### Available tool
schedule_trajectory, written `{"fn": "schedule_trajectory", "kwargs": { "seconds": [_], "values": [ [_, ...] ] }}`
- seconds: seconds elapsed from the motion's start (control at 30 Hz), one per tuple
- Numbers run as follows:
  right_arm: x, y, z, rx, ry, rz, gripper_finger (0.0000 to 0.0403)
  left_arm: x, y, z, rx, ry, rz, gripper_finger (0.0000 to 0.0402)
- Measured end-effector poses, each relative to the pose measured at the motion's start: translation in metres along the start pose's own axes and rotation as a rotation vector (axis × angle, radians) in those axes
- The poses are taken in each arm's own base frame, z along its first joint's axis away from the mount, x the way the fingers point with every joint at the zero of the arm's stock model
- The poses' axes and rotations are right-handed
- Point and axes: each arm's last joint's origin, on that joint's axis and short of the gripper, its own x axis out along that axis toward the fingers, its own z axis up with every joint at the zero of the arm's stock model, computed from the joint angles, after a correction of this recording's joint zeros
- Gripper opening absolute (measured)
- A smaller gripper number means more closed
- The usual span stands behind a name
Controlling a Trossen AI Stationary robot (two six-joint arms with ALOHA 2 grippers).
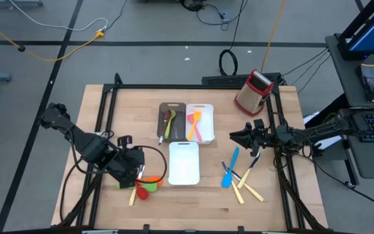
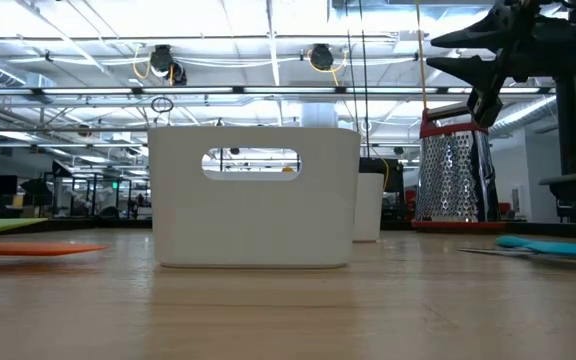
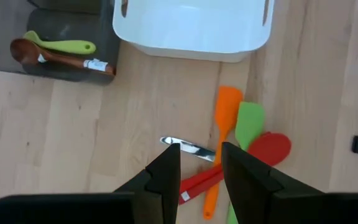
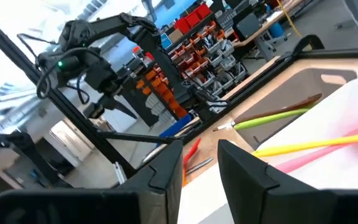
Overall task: Pick & Place Kitchen Items
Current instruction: Put the red serving spoon into the black bin
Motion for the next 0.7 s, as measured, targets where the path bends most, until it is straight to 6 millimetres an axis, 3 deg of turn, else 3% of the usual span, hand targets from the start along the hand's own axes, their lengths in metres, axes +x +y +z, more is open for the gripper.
{"fn": "schedule_trajectory", "kwargs": {
  "seconds": [0.2,0.5,0.7],
  "values": [
    [0.0,0.0,0.0,0.012,-0.005,-0.001,0.0093,0.011,-0.001,-0.015,0.043,0.097,0.048,0.0117],
    [0.0,0.0,0.001,0.014,-0.006,0.004,0.0093,0.074,-0.016,-0.063,0.259,0.281,0.025,0.0118],
    [0.0,0.001,0.001,0.016,-0.008,0.006,0.0093,0.103,-0.019,-0.085,0.298,0.294,0.01,0.0118]
  ]
}}
